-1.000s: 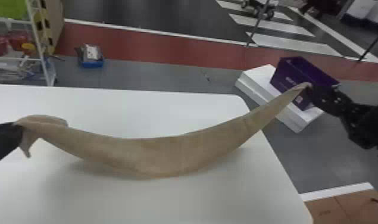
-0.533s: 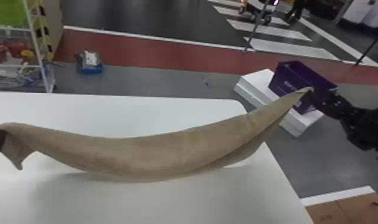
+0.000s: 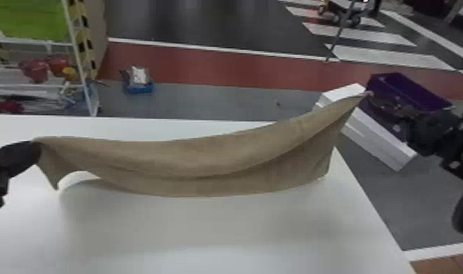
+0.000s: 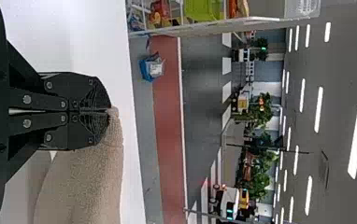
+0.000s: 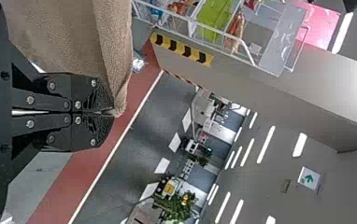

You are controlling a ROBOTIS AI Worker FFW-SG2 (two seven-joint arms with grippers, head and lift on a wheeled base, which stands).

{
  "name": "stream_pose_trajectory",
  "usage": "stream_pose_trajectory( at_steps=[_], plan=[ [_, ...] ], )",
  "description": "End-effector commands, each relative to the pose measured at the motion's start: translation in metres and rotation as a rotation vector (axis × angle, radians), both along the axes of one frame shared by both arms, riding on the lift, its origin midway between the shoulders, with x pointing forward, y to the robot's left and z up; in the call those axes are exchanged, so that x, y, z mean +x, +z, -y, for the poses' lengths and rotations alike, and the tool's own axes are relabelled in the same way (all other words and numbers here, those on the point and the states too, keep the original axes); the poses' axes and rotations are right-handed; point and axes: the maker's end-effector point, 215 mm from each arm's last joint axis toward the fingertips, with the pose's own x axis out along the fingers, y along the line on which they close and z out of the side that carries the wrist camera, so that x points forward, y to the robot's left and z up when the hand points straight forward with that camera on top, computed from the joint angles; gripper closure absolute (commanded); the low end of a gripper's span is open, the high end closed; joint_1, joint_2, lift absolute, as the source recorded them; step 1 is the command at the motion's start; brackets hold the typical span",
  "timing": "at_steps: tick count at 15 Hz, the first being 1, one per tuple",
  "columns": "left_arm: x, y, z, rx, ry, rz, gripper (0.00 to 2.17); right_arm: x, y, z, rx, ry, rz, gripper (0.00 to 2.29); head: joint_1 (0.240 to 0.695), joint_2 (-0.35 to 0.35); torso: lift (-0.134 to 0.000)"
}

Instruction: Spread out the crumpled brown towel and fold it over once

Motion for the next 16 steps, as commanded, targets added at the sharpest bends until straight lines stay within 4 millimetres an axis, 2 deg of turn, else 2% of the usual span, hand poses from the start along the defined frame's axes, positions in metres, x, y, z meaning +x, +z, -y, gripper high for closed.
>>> stream_pose_trajectory(
  at_steps=[1, 3, 4, 5, 6, 8, 9, 10, 12, 13, 14, 15, 16],
  plan=[
    [0.028, -0.006, -0.012, -0.030, 0.028, -0.007, 1.98, 0.026, 0.012, -0.014, 0.033, 0.019, 0.045, 1.54, 0.632, -0.207, -0.123],
    [0.036, 0.003, -0.017, -0.050, 0.036, 0.038, 1.98, 0.030, 0.013, -0.020, 0.043, 0.045, 0.077, 1.54, 0.605, -0.171, -0.123],
    [0.037, 0.008, -0.021, -0.048, 0.039, 0.070, 1.98, 0.027, 0.009, -0.022, 0.043, 0.063, 0.081, 1.54, 0.598, -0.162, -0.123],
    [0.031, 0.005, -0.027, -0.056, 0.046, 0.070, 1.98, 0.018, 0.003, -0.020, 0.047, 0.079, 0.075, 1.54, 0.594, -0.155, -0.123],
    [0.021, -0.005, -0.028, -0.062, 0.043, 0.050, 1.98, 0.006, -0.009, -0.016, 0.040, 0.092, 0.061, 1.54, 0.591, -0.149, -0.123],
    [-0.006, -0.029, -0.023, -0.048, 0.025, 0.000, 1.98, -0.028, -0.050, -0.019, -0.004, 0.160, 0.009, 1.54, 0.606, -0.145, -0.123],
    [-0.019, -0.049, -0.017, -0.041, 0.013, -0.041, 1.98, -0.045, -0.073, -0.023, -0.033, 0.189, -0.011, 1.53, 0.649, -0.152, -0.123],
    [-0.031, -0.070, -0.010, -0.038, 0.002, -0.084, 1.83, -0.062, -0.097, -0.030, -0.056, 0.223, -0.033, 1.53, 0.682, -0.158, -0.123],
    [-0.050, -0.103, -0.002, -0.017, -0.018, -0.153, 1.69, -0.087, -0.127, -0.037, -0.117, 0.265, -0.039, 1.53, 0.695, -0.167, -0.123],
    [-0.060, -0.116, 0.001, -0.007, -0.027, -0.182, 1.38, -0.098, -0.139, -0.037, -0.137, 0.277, -0.047, 1.53, 0.695, -0.176, -0.123],
    [-0.071, -0.127, 0.004, 0.006, -0.037, -0.207, 0.64, -0.110, -0.150, -0.036, -0.160, 0.288, -0.055, 1.53, 0.695, -0.182, -0.123],
    [-0.078, -0.134, 0.001, 0.016, -0.036, -0.223, 0.12, -0.120, -0.159, -0.035, -0.178, 0.299, -0.060, 1.53, 0.695, -0.189, -0.123],
    [-0.086, -0.139, -0.006, 0.025, -0.026, -0.238, 0.03, -0.134, -0.167, -0.032, -0.191, 0.305, -0.060, 1.53, 0.695, -0.196, -0.123]
  ],
)
